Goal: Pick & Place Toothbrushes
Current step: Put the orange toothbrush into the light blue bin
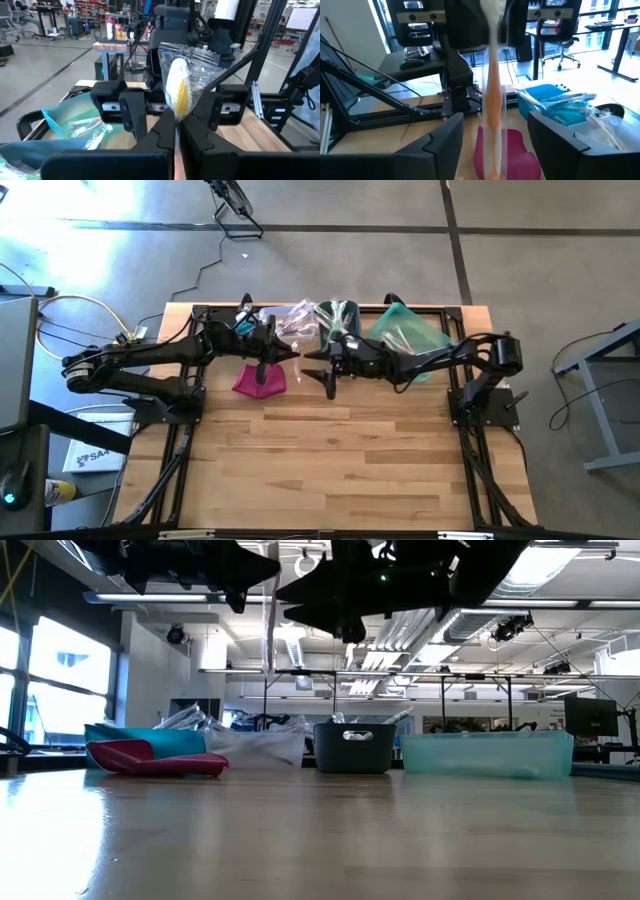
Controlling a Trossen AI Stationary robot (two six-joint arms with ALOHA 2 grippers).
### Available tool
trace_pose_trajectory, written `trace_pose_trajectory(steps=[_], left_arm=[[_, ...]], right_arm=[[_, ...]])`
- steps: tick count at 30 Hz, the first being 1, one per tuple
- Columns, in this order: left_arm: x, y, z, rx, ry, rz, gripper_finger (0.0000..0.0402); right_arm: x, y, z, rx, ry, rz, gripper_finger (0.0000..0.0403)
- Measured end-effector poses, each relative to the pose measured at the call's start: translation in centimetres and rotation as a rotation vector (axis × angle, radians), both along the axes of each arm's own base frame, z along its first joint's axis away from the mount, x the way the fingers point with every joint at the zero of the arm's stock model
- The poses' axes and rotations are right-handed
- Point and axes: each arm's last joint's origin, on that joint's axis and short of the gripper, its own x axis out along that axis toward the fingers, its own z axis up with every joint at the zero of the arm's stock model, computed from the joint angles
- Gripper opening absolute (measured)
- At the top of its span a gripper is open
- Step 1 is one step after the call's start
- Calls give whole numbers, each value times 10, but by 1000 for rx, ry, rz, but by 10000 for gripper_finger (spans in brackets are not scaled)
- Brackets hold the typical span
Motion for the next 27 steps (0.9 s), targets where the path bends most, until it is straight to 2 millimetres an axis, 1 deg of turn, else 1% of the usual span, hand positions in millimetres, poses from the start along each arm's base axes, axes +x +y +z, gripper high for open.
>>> trace_pose_trajectory(steps=[5,8,14,19,27], left_arm=[[0,0,2,10,-22,-1,2],[2,0,2,13,-36,-3,2],[10,3,-6,-10,-10,-4,2],[17,6,-9,-14,-32,-13,2],[18,6,-10,-13,-37,-12,2]], right_arm=[[3,0,-7,42,10,-1,215],[3,0,-6,38,4,1,215],[3,0,-2,32,-31,25,215],[3,0,-2,32,-30,25,215],[3,0,-3,33,-22,22,215]])
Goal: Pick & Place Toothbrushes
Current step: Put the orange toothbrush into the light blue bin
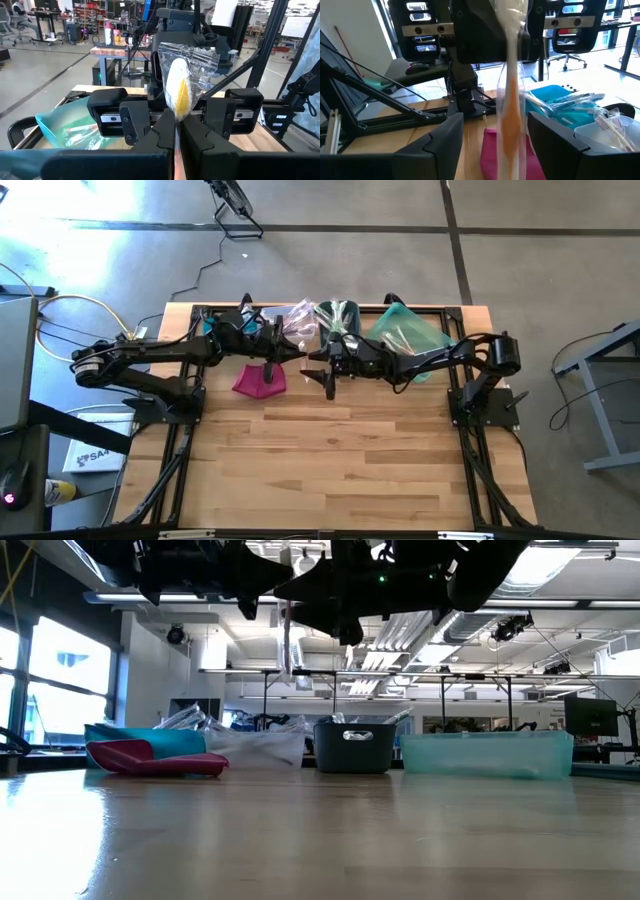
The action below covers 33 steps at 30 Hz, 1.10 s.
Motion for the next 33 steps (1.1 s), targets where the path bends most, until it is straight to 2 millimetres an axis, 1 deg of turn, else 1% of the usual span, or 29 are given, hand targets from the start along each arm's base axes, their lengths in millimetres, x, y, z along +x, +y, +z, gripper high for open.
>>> trace_pose_trajectory(steps=[5,7,10,17,23,28,33], left_arm=[[0,0,0,-1,3,0,2],[0,0,0,-1,3,1,2],[0,0,0,-1,3,1,2],[0,0,-1,-2,5,1,2],[0,0,-2,-10,18,0,2],[0,0,-2,-9,18,1,4],[0,1,-2,-10,22,12,24]], right_arm=[[0,0,-1,1,9,0,214],[0,0,-1,2,15,0,205],[0,0,-3,3,27,0,176],[0,0,-3,3,30,-2,91],[0,0,-3,3,35,-5,37],[0,0,-3,3,36,-4,32],[0,-1,-5,5,55,-27,32]])
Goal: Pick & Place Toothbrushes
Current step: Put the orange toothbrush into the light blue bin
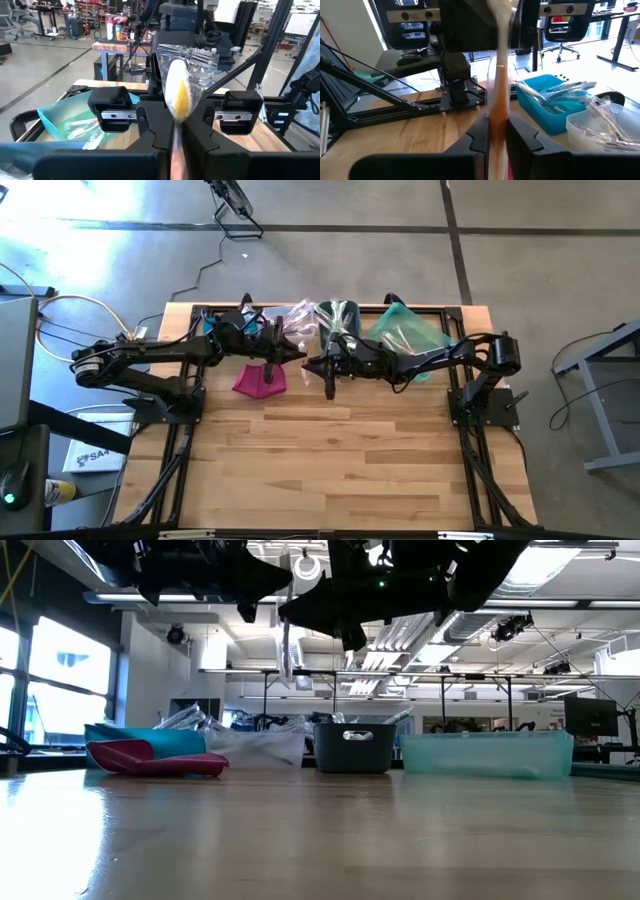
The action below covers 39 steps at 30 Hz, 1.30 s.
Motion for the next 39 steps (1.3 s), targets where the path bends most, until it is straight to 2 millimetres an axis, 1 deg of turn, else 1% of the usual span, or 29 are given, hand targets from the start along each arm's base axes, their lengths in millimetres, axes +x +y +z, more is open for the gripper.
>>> trace_pose_trajectory(steps=[7,10,15,19,23,33,36,39], left_arm=[[0,0,0,0,4,13,57],[0,1,-3,1,27,20,86],[0,2,-8,-17,82,79,144],[-1,2,-11,-36,110,84,172],[-1,2,-12,-41,126,85,180],[-1,2,-14,-40,137,85,181],[-3,1,-16,7,176,82,181],[-9,0,-14,49,189,90,181]], right_arm=[[0,0,0,6,3,0,32],[0,0,-1,7,6,0,32],[0,0,-1,9,8,-2,32],[0,0,-1,8,6,-2,32],[0,-1,0,8,4,-3,32],[-1,-6,-2,11,22,-44,32],[-2,-8,-4,12,45,-51,32],[-4,-9,-4,13,72,-71,32]])
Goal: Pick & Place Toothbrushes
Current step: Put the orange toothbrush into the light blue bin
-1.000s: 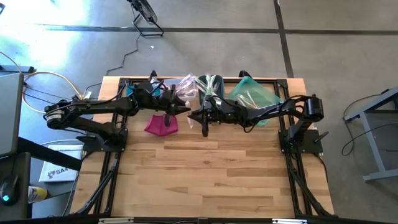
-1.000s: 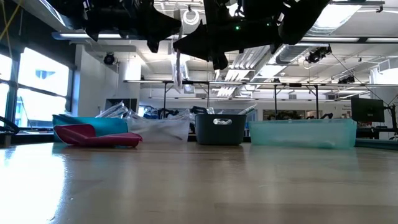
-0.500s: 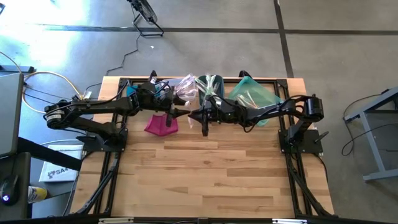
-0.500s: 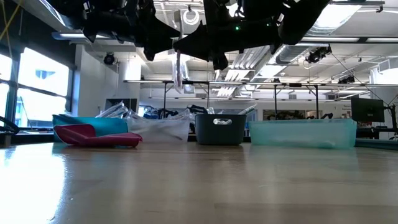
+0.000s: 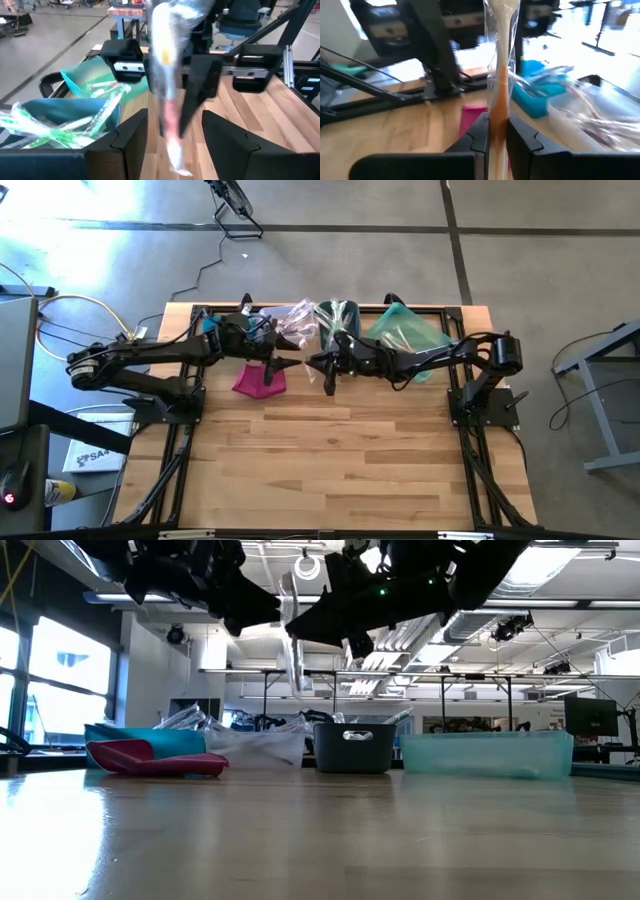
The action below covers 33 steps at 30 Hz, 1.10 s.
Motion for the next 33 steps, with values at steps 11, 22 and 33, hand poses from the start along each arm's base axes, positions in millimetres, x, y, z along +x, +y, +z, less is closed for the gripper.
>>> trace_pose_trajectory(steps=[11,22,33], left_arm=[[-25,-8,8,20,45,37,182],[-44,-13,-39,-37,42,144,182],[-45,-13,-45,-66,27,156,182]], right_arm=[[-38,-4,33,-58,175,-316,32],[-123,-4,72,-63,404,-677,32],[-162,-32,64,43,595,-845,32]])
